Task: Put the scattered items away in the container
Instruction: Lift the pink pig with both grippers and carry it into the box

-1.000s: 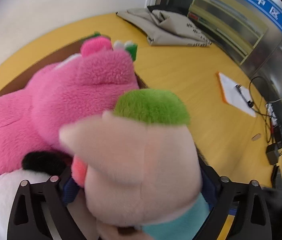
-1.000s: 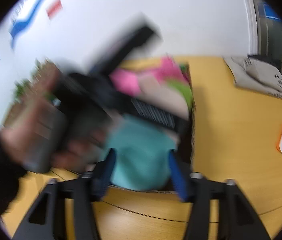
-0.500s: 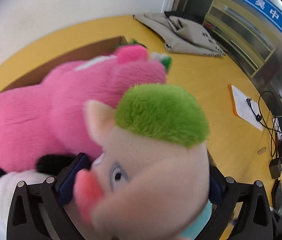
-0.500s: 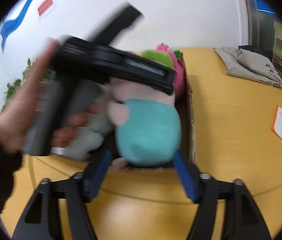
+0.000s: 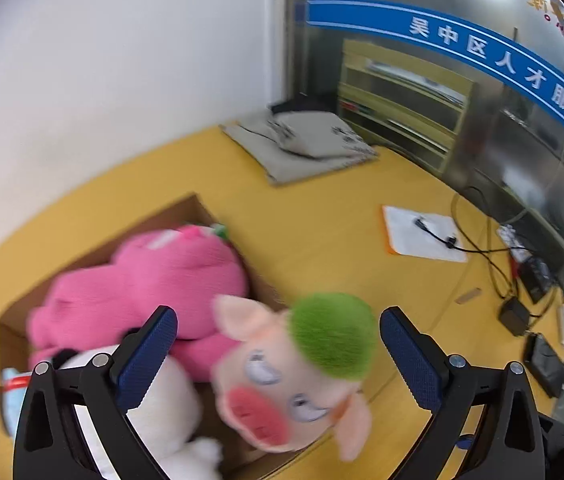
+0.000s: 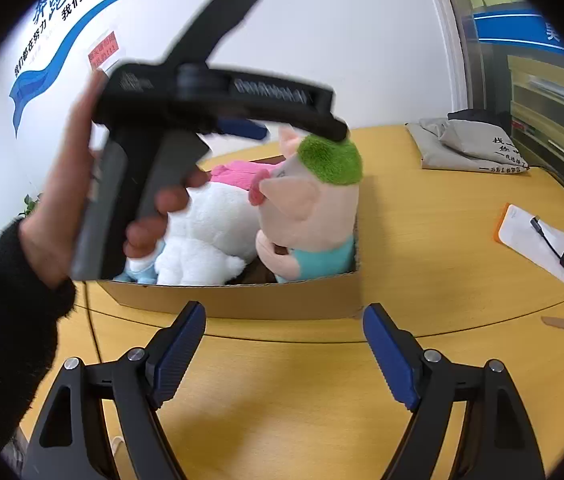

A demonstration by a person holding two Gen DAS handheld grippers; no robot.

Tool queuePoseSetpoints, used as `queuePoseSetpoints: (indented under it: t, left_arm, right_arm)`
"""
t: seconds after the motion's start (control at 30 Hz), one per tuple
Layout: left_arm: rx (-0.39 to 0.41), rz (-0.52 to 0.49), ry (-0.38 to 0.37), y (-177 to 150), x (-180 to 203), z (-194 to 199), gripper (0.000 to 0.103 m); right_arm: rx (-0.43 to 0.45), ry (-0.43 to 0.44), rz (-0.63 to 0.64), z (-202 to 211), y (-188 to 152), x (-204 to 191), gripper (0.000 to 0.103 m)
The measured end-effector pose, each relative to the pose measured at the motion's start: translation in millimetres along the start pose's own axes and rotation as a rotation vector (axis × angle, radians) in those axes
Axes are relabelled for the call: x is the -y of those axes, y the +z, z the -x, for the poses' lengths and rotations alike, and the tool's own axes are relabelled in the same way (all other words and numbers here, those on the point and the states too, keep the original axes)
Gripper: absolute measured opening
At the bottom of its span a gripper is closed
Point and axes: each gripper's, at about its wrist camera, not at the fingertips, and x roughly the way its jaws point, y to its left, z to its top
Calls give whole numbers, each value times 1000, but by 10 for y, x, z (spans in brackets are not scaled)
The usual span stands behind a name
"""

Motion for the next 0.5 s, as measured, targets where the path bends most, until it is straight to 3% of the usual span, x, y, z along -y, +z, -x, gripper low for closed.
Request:
queuePoseSetpoints:
  t: [0.2,0.23,0.27,0.33,0.5]
  left_arm:
    - [28,99,37,-204,-488,384,103]
    - [31,122,35,-278,-583,453,103]
    - [34,140,31,-342,-655,504,103]
    - [42,168,34,-481,-806,606,103]
    - [57,214,57,-672,-1059,728,103]
  right_arm:
    - [103,-1,26,-18,249,-6,79]
    - [122,-13,41,-73,348,5,75]
    - [130,-26,56,-159,450,17,60]
    - [109,-42,76,-450,681,92,43]
    - [17,-59,150,-1285,1139,145,29]
